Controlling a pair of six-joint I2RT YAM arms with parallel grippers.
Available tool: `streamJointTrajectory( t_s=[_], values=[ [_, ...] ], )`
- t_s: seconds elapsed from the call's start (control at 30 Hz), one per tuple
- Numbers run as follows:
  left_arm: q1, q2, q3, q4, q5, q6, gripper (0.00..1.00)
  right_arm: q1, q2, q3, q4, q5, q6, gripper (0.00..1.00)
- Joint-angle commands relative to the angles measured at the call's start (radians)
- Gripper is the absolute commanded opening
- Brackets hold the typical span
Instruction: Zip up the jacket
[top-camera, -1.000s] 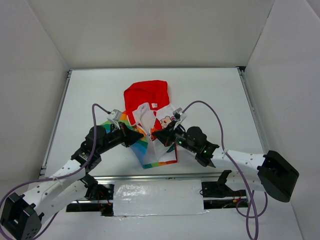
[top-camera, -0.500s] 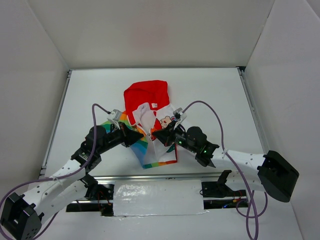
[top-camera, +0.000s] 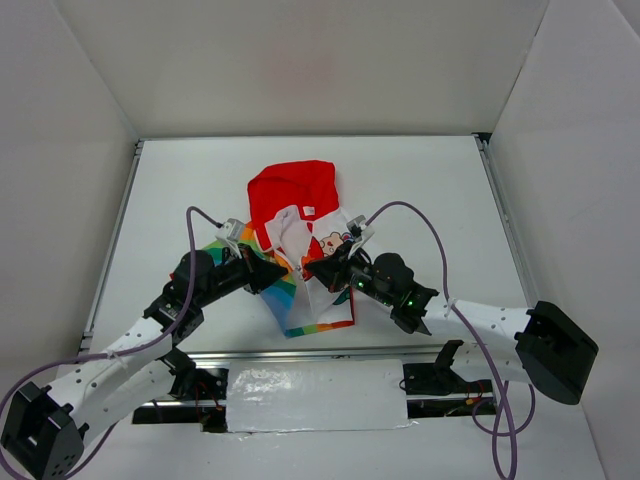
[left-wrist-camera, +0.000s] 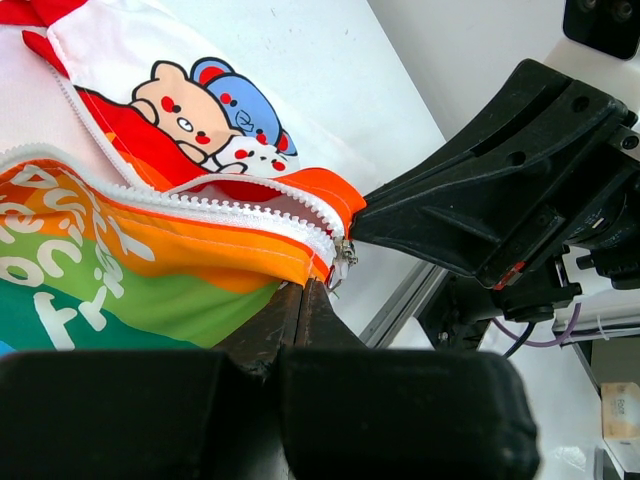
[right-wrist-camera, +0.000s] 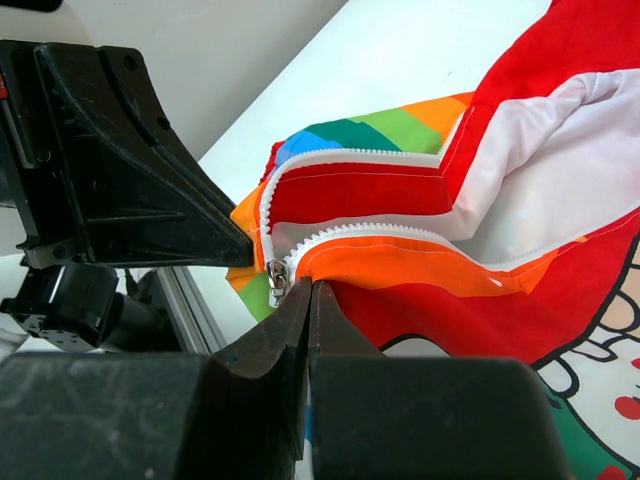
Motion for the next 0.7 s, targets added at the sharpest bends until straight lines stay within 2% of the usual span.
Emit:
streamJointTrajectory(
  t_s=[0.0,0.67],
  values=[
    [-0.004,0.001,0.003,0.059,0.008,-0.012,0.0,-0.002,-0.017,0.037,0.044,0.008,-0.002,0.0],
    [-0.004,-0.004,-0.005,0.078,0.023,-0.012,0.0,-0.002,0.006,0.08,-0.002,0.015,-0.004,0.0]
  ],
)
